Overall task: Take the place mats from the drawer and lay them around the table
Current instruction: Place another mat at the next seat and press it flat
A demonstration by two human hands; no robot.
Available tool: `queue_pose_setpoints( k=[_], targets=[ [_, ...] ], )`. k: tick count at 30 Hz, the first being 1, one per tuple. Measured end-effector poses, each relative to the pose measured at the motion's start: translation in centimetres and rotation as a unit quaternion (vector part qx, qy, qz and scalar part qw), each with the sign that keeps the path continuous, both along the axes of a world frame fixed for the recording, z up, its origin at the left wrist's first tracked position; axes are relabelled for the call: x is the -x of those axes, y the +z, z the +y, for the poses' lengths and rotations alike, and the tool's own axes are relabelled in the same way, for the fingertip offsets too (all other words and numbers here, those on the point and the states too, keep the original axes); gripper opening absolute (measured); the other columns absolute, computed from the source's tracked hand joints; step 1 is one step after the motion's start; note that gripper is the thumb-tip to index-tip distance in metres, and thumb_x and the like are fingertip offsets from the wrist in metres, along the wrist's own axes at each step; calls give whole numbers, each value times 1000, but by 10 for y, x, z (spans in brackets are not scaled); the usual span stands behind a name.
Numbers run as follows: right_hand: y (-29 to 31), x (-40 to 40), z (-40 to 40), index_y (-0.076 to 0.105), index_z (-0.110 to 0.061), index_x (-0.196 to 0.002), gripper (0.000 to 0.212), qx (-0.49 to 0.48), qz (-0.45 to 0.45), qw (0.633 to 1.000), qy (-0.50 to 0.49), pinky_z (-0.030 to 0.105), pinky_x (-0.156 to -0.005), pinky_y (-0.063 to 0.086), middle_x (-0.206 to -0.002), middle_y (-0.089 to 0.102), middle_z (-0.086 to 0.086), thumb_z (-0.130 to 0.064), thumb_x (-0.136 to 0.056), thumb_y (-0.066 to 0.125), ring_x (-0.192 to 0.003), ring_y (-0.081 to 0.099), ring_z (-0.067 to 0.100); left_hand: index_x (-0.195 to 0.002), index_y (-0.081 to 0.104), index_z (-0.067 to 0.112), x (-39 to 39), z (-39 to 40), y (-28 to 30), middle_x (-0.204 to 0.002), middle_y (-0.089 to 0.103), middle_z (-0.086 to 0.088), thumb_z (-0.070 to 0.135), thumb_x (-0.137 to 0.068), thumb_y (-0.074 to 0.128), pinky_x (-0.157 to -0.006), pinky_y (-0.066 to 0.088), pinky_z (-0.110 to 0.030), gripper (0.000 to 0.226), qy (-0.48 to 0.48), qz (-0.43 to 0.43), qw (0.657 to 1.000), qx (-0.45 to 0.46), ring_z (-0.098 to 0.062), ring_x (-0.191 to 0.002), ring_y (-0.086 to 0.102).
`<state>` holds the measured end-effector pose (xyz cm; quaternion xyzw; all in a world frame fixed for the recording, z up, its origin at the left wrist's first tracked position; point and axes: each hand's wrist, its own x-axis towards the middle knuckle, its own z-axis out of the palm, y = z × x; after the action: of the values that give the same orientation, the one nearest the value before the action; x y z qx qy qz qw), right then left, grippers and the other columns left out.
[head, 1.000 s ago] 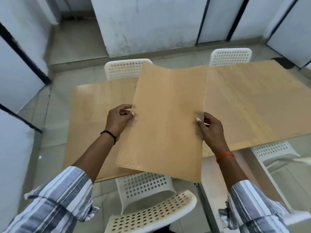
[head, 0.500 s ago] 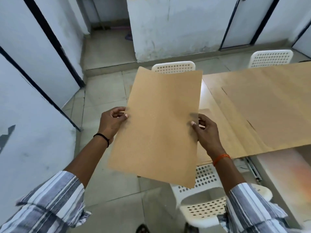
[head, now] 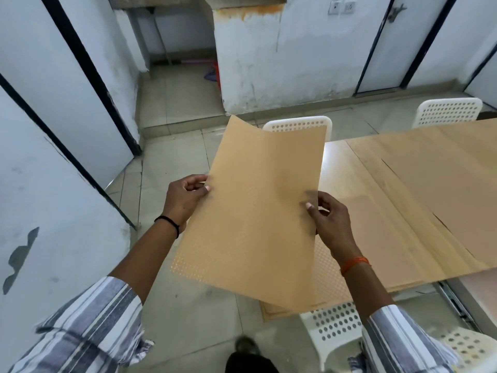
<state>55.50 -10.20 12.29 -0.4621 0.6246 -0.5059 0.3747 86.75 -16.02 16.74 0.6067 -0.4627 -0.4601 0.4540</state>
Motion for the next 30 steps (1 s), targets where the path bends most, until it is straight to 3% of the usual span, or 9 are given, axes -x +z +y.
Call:
queue_pose_setpoints(
  k=[4,8,11,17,23,30],
  targets=[
    [-2,-19,-41,70,-27,-110,21,5,-3,1000,-17,35,-71,55,-105,72,-10,-17,-92,65,-100,68,22,-93,72,28,-16,-51,-3,-87,69,0,7,-86,69,-77,54,-28,22,-16,9,1000,1,-14,-80,65],
    [-12,-30,-94,69,-24,-113,23,8,-3,999,-47,34,-69,55,-107,72,-10,-16,-92,65,-98,69,18,-95,71,25,-20,-122,-14,-81,67,5,6,-86,68,-62,49,-17,21,-33,14,999,-7,-7,-73,64],
    [-20,-31,-137,68,-24,-116,26,13,9,995,-97,35,-79,57,-111,70,-12,-15,-92,66,-105,65,12,-100,71,20,-14,-180,-20,-81,68,5,5,-87,67,-57,50,-14,21,-67,17,997,-26,-4,-71,65],
    [-21,-35,-190,67,-21,-121,30,5,22,982,-187,36,-85,58,-114,68,-8,-17,-91,67,-106,64,8,-98,72,23,1,-271,-26,-86,70,1,6,-87,67,-71,55,-27,20,-166,7,985,-53,-10,-78,66],
    [-21,-31,-222,61,-23,-128,33,-62,72,962,-254,44,-90,55,-120,66,-2,-16,-96,59,-104,64,19,-95,73,22,29,-345,-37,-87,71,-2,5,-88,66,-72,54,-32,20,-250,16,964,-85,-15,-80,66],
    [-23,-49,-267,53,-19,-136,39,-113,106,925,-348,19,-82,46,-123,59,-3,-6,-99,49,-105,58,15,-98,71,18,77,-442,-50,-85,69,-5,3,-86,67,-74,55,-39,19,-390,5,915,-102,-20,-81,66]
  ],
)
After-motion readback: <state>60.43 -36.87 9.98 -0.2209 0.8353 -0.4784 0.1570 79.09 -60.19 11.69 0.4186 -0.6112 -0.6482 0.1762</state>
